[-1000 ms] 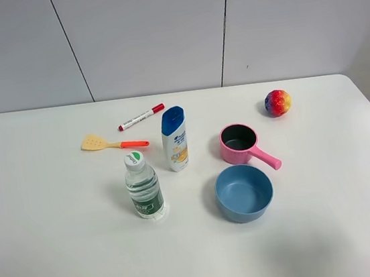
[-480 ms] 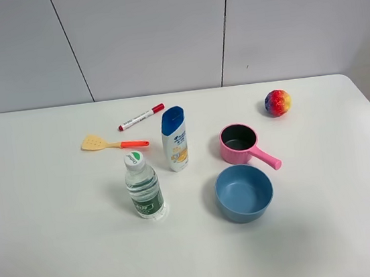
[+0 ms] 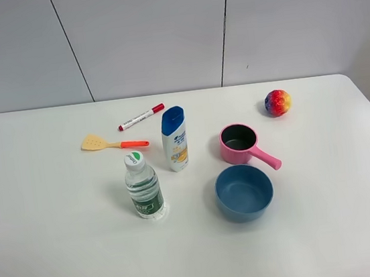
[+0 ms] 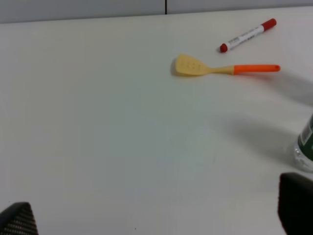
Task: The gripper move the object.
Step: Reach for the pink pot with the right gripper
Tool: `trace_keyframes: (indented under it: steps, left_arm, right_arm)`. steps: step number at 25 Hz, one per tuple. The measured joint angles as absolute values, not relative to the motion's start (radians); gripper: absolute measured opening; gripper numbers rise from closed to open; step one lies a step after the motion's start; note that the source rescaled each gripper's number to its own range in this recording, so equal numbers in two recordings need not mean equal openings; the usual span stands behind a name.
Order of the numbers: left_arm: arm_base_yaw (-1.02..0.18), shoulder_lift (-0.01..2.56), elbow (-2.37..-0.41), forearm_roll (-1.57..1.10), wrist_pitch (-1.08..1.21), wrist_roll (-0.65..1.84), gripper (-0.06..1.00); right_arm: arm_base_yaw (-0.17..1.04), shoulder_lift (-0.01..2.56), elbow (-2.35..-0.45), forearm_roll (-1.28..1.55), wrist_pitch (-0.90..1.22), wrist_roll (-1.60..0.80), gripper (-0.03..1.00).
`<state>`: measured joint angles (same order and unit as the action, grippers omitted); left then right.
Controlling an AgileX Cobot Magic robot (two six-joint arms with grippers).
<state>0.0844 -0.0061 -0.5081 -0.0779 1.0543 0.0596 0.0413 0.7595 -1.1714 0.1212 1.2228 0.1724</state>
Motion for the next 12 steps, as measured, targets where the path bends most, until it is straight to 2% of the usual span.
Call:
trace_keyframes:
  steps: [12]
  left_arm:
    - [0.084, -0.006, -0.508, -0.078, 1.054, 0.060, 1.00]
  right_arm:
    - [0.041, 1.126, -1.292, 0.209, 1.221, -0.023, 1.00]
